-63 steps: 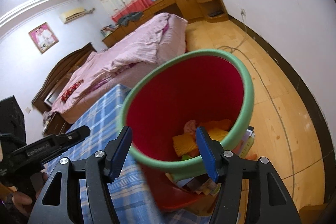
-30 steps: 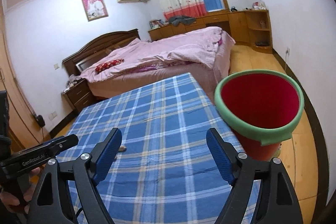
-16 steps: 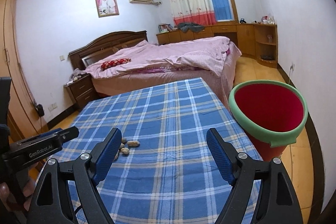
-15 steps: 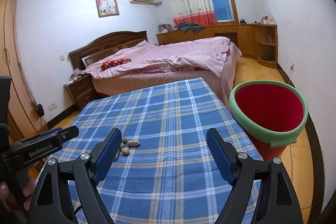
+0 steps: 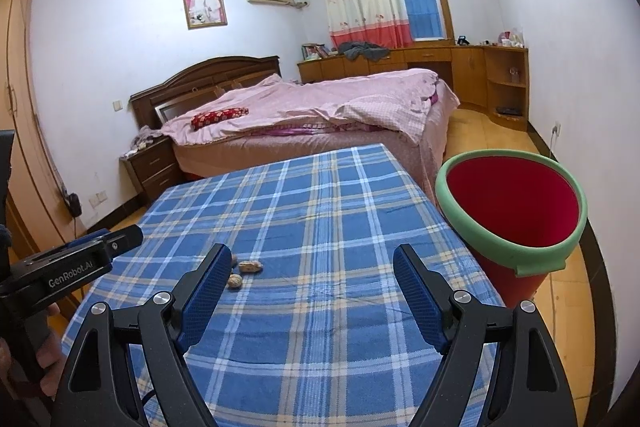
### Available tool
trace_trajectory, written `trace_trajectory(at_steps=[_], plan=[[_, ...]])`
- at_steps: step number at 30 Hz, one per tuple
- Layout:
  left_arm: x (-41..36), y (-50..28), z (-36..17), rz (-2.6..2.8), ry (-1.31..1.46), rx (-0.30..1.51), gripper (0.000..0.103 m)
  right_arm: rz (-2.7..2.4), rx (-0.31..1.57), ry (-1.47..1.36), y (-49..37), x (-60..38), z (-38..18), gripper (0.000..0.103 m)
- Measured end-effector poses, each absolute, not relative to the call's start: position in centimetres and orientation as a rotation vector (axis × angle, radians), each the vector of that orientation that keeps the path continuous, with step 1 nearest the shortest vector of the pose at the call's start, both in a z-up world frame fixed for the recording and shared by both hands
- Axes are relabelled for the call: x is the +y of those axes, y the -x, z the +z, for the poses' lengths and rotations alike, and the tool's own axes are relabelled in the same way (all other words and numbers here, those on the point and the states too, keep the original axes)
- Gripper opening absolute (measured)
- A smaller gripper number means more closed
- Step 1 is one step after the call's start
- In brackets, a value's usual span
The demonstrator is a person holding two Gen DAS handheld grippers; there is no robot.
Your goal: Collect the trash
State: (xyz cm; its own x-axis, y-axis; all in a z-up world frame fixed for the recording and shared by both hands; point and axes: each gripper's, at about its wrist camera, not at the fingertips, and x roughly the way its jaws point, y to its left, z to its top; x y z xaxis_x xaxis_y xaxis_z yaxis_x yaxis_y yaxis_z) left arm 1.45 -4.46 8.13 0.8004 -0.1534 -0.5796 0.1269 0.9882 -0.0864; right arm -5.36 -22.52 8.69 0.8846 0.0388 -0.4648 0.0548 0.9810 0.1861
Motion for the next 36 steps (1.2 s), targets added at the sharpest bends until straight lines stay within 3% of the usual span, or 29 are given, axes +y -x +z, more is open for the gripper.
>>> trace_trajectory(at_steps=[36], plan=[[-4.50, -1.03, 8.46, -0.125, 0.033, 0.608, 0.047, -0.023, 0.477, -0.221, 5.61, -22.68, 8.47, 0.084]])
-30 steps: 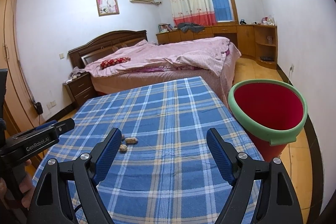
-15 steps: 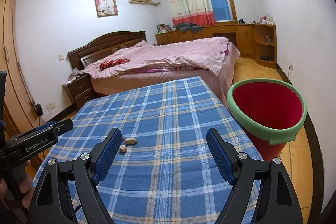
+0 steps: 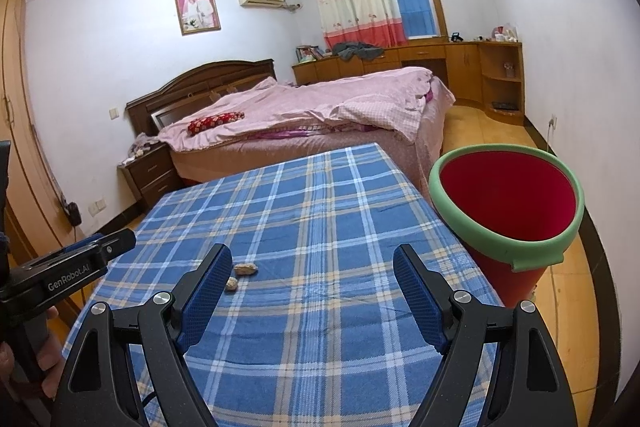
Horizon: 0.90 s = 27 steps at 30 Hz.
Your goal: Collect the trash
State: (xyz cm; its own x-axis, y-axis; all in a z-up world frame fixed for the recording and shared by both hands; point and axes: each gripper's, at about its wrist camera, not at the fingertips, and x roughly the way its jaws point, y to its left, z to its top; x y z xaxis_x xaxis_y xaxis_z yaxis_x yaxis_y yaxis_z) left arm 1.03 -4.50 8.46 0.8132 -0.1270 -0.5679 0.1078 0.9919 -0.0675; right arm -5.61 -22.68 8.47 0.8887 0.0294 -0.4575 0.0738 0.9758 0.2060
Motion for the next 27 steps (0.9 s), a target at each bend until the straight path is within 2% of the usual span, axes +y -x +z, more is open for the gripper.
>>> trace_trajectory(at_steps=[27], plan=[[-5.2, -0.4, 9.1, -0.123, 0.014, 0.586, 0.047, -0.015, 0.456, -0.243, 6.7, -23.0, 9.0, 0.084]])
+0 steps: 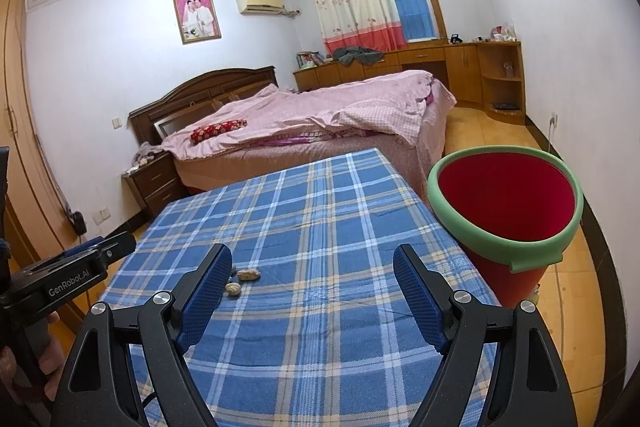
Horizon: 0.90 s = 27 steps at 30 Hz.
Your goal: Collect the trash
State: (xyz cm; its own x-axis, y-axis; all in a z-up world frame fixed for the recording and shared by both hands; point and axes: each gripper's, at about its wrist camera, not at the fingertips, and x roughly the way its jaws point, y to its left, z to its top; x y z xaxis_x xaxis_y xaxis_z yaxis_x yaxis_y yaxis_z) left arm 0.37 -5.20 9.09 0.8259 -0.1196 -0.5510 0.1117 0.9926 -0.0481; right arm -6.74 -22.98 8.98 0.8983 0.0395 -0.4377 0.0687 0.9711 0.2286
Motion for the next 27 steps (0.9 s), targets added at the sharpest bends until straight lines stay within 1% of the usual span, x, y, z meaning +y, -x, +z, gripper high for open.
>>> trace_trajectory(at_steps=[27], plan=[[-5.45, -0.02, 8.98, -0.124, 0.007, 0.591, 0.047, -0.012, 0.462, -0.264, 6.71, -22.63, 9.33, 0.084]])
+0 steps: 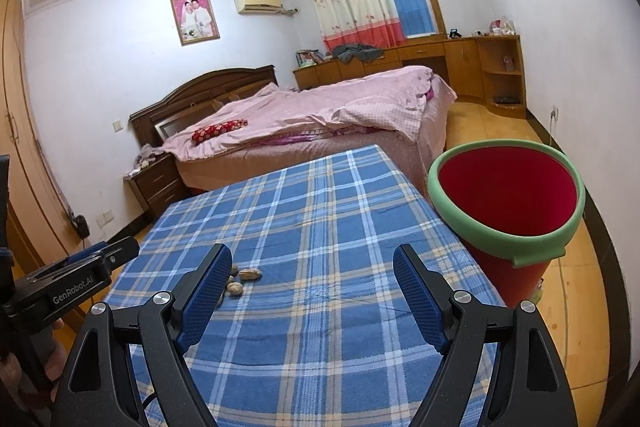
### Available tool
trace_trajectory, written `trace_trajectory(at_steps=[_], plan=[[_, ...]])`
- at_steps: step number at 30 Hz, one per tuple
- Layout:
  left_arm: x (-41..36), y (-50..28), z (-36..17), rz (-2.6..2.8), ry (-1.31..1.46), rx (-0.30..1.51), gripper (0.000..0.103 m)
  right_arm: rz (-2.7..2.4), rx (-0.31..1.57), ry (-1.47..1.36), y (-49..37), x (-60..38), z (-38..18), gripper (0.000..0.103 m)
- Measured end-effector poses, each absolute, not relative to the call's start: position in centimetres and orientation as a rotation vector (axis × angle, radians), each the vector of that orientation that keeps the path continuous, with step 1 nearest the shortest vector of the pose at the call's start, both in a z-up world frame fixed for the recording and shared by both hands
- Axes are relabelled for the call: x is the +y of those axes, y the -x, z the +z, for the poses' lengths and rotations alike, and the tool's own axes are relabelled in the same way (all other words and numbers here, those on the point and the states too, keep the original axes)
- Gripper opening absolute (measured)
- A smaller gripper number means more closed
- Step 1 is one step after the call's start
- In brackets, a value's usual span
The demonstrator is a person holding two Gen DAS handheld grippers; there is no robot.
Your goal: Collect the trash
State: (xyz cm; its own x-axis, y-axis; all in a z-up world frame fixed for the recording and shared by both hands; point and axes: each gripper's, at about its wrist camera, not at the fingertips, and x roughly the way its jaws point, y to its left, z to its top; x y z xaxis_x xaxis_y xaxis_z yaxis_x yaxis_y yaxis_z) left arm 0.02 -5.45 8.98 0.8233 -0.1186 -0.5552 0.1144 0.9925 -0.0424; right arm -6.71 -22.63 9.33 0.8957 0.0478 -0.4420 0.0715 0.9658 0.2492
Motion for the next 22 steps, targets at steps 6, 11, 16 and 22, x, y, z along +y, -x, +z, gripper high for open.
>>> trace_trajectory(at_steps=[6, 11, 16, 22], plan=[[-5.47, 0.12, 9.10, -0.128, 0.005, 0.576, 0.048, -0.008, 0.460, -0.257, 6.60, -22.58, 9.17, 0.084], [-5.29, 0.11, 9.11, -0.126, 0.013, 0.576, 0.048, -0.006, 0.457, -0.254, 6.72, -22.48, 9.18, 0.084], [-5.21, 0.03, 9.06, -0.123, 0.016, 0.577, 0.047, -0.007, 0.460, -0.256, 6.58, -22.30, 9.08, 0.084], [-4.88, 0.01, 9.02, -0.111, 0.025, 0.578, 0.047, -0.001, 0.459, -0.254, 6.61, -22.26, 9.00, 0.084]])
